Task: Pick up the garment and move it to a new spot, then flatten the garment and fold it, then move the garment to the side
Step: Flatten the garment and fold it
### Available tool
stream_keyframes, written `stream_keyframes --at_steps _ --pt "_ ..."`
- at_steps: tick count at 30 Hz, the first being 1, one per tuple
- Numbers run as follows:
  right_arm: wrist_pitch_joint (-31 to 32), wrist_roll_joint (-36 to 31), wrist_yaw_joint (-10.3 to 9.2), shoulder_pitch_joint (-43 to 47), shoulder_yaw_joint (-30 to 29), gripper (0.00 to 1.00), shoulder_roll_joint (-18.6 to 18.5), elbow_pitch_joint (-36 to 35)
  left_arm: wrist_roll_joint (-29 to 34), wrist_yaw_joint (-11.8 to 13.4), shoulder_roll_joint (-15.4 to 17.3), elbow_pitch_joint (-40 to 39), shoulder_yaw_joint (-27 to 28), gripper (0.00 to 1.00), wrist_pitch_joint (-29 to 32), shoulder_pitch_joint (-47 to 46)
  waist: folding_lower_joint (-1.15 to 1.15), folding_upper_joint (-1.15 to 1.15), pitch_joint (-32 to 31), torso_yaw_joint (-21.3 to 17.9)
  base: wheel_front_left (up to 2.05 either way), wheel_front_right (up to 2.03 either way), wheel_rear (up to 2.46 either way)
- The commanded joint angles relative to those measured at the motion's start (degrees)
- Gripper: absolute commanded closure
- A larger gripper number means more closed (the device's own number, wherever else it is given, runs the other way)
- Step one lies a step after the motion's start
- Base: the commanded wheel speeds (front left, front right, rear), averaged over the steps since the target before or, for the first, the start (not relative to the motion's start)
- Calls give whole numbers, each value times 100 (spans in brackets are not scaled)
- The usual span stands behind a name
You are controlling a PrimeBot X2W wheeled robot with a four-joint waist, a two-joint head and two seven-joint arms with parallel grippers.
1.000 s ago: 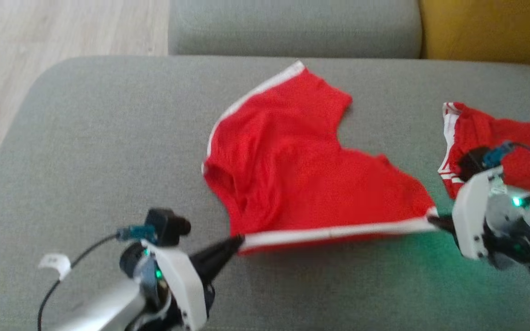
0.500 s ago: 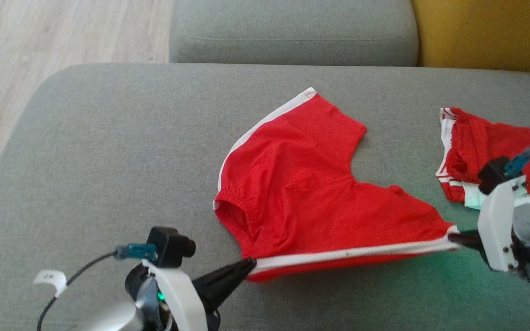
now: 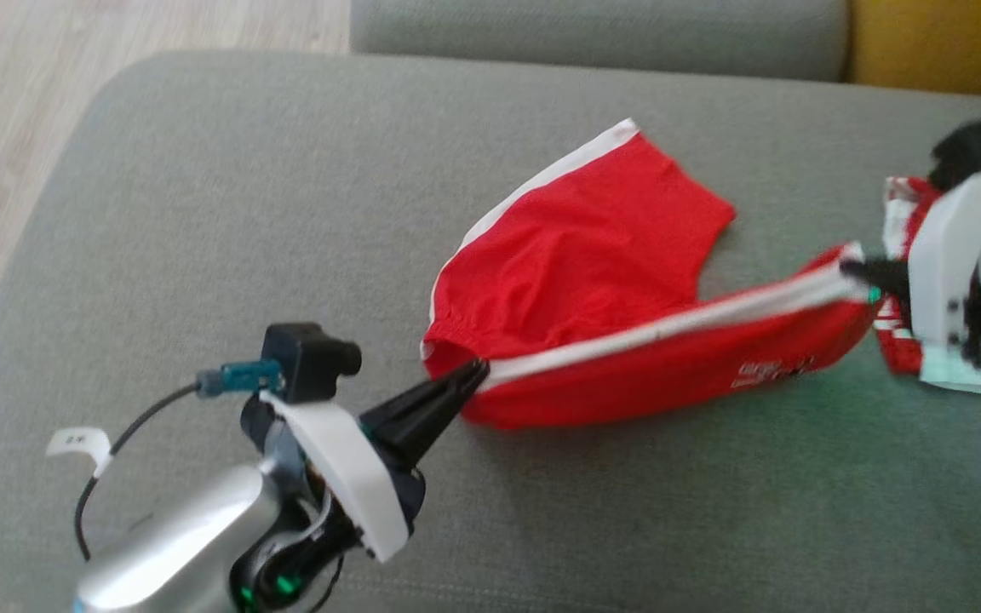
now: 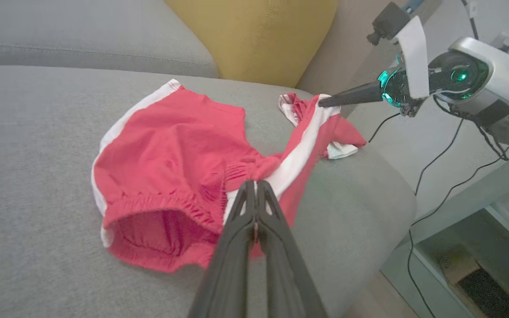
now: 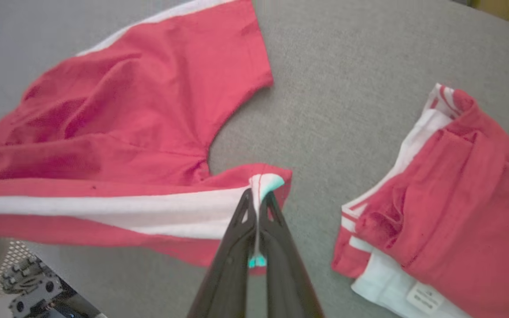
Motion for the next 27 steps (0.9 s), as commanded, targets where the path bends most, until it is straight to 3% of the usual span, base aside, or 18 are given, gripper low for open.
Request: stream_keyframes --at_steps 1,10,27 --pt "-11 -6 18 -240 -141 100 -20 -74 100 -14 101 -104 316 100 -78 -388 0 0 161 124 0 0 0" --pt "-37 -597 18 -1114 -267 100 271 321 180 -185 -275 173 358 100 -270 -785 0 0 728 594 0 0 0" --pt "-615 -1560 18 -2583 438 100 514 1089 644 -433 -1214 1703 210 100 -635 -1925 0 0 1652 1206 0 0 0"
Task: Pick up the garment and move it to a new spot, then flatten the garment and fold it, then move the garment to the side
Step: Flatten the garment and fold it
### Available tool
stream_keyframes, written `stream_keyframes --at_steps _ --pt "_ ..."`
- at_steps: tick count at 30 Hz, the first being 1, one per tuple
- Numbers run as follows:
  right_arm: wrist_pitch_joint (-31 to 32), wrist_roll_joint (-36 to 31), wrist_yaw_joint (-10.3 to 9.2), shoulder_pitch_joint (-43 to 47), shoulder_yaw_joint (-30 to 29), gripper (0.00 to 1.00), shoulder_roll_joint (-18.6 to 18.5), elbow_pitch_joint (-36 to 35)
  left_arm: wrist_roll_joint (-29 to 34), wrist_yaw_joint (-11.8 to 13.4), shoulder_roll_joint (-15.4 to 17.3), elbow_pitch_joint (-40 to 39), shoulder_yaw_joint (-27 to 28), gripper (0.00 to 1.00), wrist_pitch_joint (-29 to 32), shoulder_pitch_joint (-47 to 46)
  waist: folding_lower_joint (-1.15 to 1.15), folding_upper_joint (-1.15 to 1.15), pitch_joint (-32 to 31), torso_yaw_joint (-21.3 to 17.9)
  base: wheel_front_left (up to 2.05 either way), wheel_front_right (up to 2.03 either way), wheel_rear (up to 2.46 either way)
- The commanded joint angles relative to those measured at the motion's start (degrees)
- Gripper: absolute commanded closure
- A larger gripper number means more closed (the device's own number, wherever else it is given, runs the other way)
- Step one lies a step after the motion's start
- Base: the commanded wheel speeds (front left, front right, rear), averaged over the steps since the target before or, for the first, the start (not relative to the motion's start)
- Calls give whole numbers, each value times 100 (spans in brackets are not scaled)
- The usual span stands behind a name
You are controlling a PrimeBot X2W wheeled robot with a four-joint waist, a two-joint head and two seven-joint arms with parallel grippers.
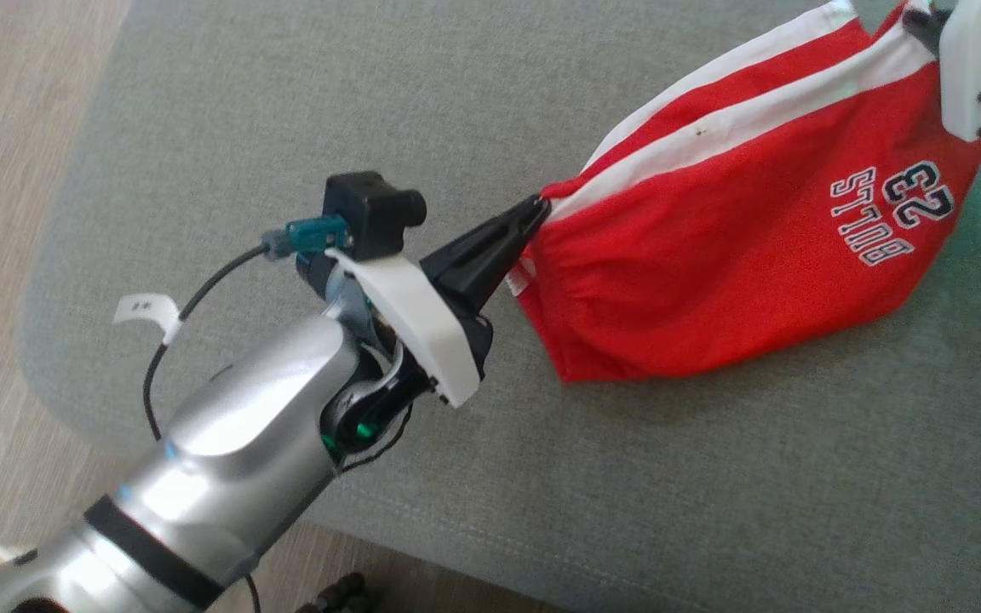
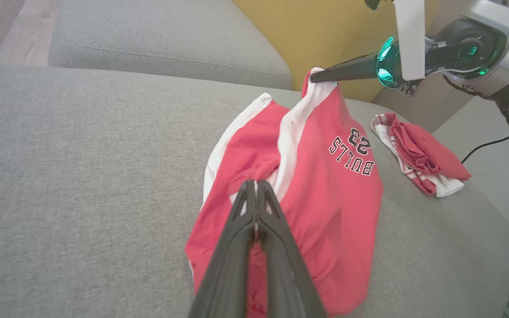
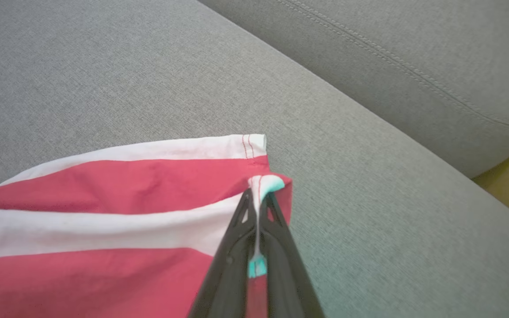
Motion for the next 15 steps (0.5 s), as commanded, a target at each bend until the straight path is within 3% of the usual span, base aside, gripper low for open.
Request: stream_keyframes --at_steps 1,15 --pt "-84 -25 19 -196 14 100 50 -107 54 -35 86 -54 211 100 -61 -317 -1 0 122 91 0 0 0" --pt "-985 28 19 -800 709 100 179 592 52 -142 -252 997 113 100 -459 -702 -1 0 398 242 0 0 0"
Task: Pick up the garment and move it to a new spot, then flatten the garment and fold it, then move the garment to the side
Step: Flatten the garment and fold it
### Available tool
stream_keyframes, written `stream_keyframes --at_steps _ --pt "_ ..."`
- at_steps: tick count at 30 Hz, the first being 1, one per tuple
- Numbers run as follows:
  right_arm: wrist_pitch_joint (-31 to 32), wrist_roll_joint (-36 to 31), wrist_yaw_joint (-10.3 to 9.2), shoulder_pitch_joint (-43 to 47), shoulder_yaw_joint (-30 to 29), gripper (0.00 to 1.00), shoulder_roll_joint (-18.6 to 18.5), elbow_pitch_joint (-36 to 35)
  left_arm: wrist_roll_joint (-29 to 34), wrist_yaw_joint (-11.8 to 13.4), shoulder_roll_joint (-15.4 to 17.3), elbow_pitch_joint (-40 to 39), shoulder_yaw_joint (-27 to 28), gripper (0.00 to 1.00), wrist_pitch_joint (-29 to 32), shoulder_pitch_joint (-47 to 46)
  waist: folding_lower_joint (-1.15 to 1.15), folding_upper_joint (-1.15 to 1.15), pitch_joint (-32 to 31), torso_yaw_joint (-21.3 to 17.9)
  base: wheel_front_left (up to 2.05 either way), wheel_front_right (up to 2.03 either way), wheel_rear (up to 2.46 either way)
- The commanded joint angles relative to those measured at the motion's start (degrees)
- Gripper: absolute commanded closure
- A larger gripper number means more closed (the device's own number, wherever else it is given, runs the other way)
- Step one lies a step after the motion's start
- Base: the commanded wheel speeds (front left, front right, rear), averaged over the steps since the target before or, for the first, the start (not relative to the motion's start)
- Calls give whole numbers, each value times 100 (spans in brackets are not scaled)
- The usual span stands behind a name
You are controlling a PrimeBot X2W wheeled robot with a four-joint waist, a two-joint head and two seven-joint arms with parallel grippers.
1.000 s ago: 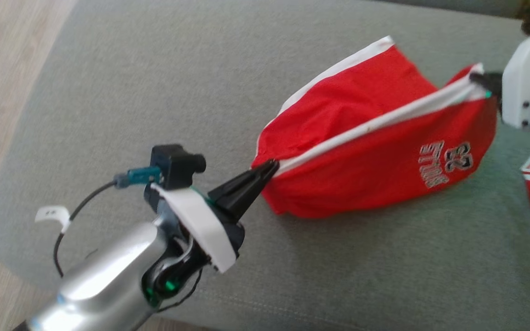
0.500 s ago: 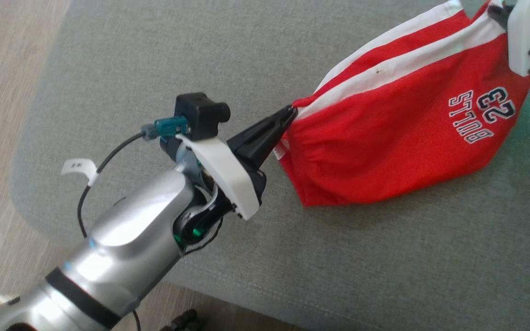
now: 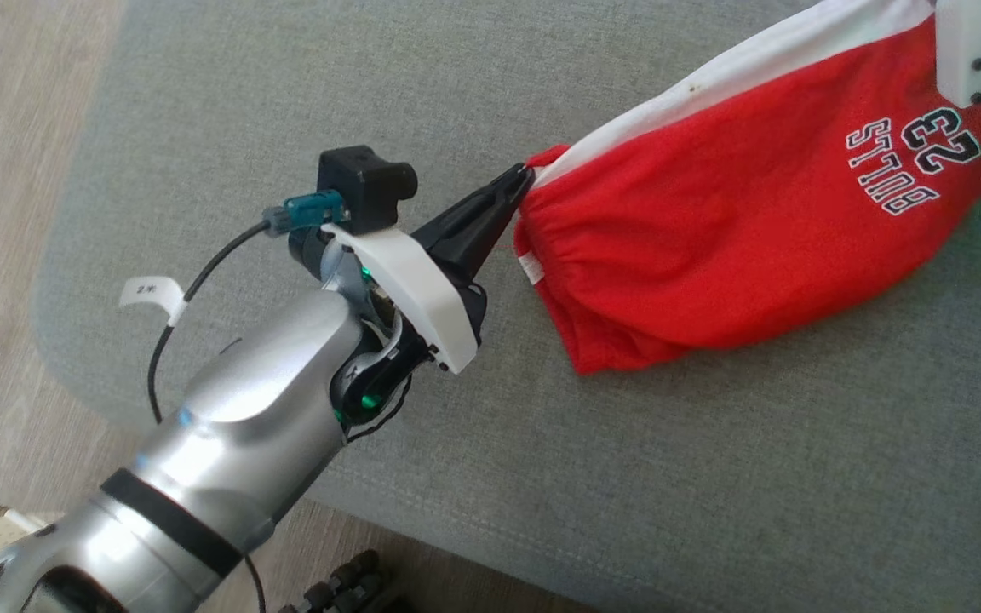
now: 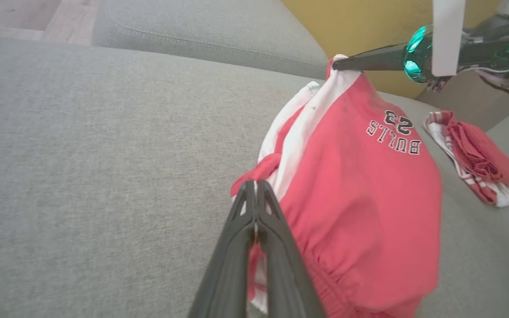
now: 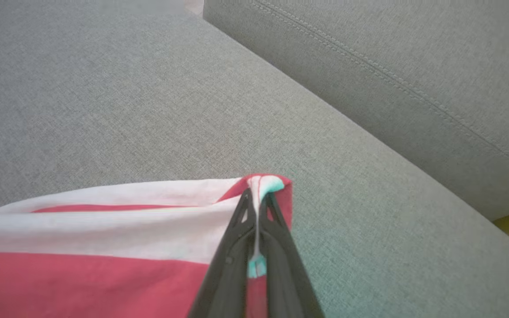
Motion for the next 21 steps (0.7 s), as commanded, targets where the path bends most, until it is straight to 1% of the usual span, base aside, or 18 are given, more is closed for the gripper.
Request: stream_keyframes --at_steps 1,4,5,6,7,8,9,15,21 --pt "-105 40 18 -160 11 100 31 -108 54 -9 114 -52 162 100 -72 -279 0 0 7 10 0 0 0" --pt "-209 196 18 -192 65 100 56 35 128 -12 63 112 115 100 -141 -309 0 0 20 28 0 0 0" --pt "-251 238 18 -199 85 82 68 69 128 -13 36 159 112 100 -163 -305 0 0 25 30 0 0 0" --pt "-293 304 18 -199 75 0 83 122 124 -14 11 203 113 100 -181 -303 0 0 30 32 0 0 0" --pt "-348 331 18 -211 91 0 93 151 128 -14 -10 249 114 63 -200 -306 0 0 33 33 0 0 0" --pt "-390 349 18 -219 122 0 98 179 144 -15 -23 297 106 3 -214 -311 0 0 34 32 0 0 0" --pt "-433 355 18 -230 154 0 97 210 156 -15 -34 346 100 0 -224 -317 0 0 33 27 0 0 0" --pt "-883 240 18 -278 249 0 80 561 186 14 -43 590 158 0 -300 -338 0 0 -90 -52 0 0 0" --pt "-1584 264 18 -102 138 0 166 863 207 155 86 724 362 0 -384 -236 0 0 -454 -274 0 0 0"
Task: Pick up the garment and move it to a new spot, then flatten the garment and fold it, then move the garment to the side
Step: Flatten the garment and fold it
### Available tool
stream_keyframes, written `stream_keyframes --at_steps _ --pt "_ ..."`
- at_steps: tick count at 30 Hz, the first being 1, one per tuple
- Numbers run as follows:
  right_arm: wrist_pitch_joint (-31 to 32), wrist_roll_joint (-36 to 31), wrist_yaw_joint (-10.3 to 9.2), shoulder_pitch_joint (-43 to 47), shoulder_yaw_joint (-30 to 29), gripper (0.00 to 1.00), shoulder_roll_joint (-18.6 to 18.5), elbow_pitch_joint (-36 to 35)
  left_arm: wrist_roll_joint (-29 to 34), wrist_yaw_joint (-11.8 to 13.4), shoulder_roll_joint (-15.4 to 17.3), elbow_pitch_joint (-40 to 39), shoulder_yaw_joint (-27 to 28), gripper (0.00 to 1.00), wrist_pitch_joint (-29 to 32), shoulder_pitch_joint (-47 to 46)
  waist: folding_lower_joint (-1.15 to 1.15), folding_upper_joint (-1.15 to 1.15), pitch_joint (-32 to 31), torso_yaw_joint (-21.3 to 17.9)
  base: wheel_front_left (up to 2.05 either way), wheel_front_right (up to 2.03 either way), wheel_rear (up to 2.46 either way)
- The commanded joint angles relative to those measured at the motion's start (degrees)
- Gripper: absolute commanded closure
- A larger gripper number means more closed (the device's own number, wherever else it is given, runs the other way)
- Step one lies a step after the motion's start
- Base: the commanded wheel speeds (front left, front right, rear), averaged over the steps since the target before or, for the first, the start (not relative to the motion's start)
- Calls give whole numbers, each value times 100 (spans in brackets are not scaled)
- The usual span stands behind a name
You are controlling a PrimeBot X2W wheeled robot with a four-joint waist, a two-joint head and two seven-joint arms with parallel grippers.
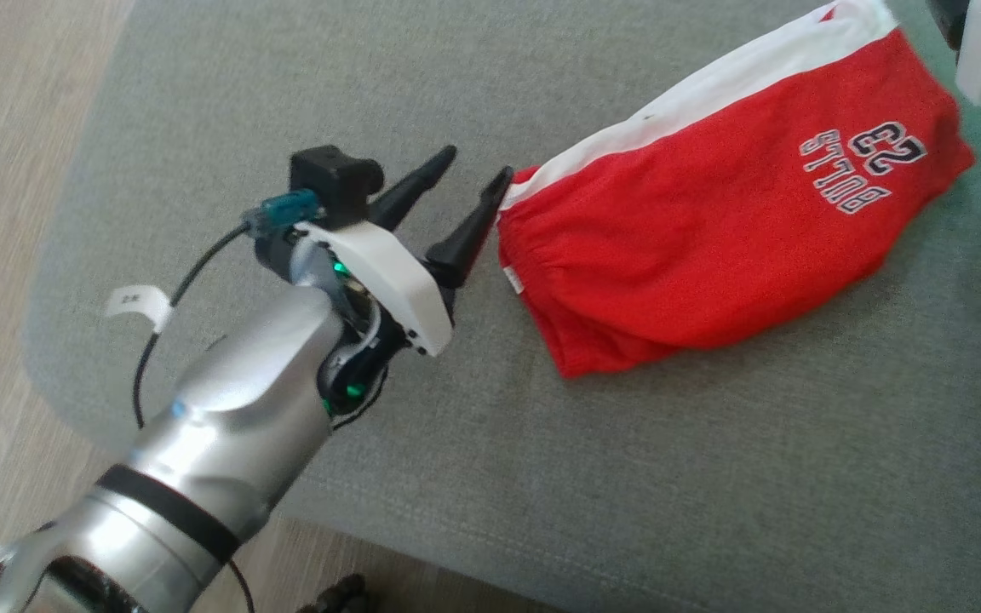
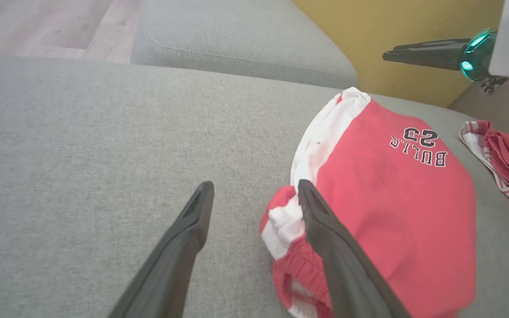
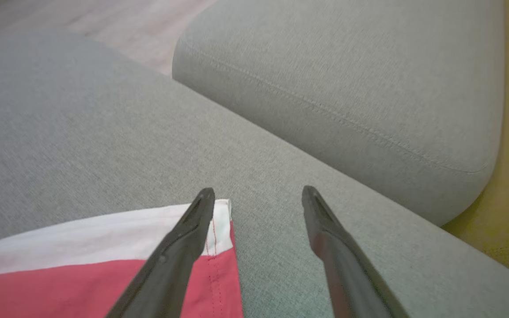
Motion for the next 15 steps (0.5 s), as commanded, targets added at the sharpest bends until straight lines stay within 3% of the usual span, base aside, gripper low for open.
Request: stream_keyframes --at_steps 1,8,15 --pt "-350 26 18 33 -116 0 78 -45 58 83 258 -73 334 0 -86 -130 0 0 -250 -181 0 0 0" --pt "-1249 90 18 484 -257 0 197 -11 34 350 430 -404 1052 0 -123 151 0 0 -722 -550 0 0 0" --pt "-2412 -98 18 1212 -373 0 170 -273 349 584 438 -1265 2232 0 -126 854 0 0 -1181 -956 0 0 0"
